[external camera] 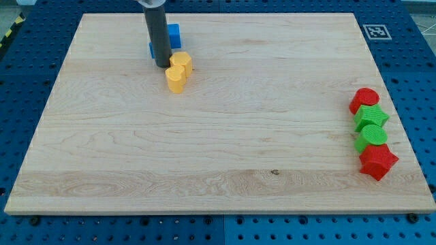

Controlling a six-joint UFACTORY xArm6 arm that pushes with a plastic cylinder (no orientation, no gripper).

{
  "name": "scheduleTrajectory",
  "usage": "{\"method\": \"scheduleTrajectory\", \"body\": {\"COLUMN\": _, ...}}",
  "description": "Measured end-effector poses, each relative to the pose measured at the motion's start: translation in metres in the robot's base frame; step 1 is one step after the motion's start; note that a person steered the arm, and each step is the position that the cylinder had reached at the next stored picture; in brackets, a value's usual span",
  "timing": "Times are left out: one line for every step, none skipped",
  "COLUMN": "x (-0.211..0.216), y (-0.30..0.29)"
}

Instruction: Move the blue triangle to the top of the yellow hexagon

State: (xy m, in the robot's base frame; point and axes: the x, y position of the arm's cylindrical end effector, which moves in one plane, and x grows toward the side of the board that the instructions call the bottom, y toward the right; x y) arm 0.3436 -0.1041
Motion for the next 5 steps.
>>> {"method": "scheduleTrajectory", "body": {"x": -0.003, "y": -0.001}}
{"method": "scheduleTrajectory", "body": {"x": -0.016, "y": -0.023}}
{"method": "scheduleTrajectory", "body": {"x": -0.022, "y": -0.053}}
{"method": "scheduleTrajectory", "body": {"x": -0.023, "y": -0.078}}
{"method": "scheduleTrajectory", "body": {"x": -0.049, "y": -0.084}}
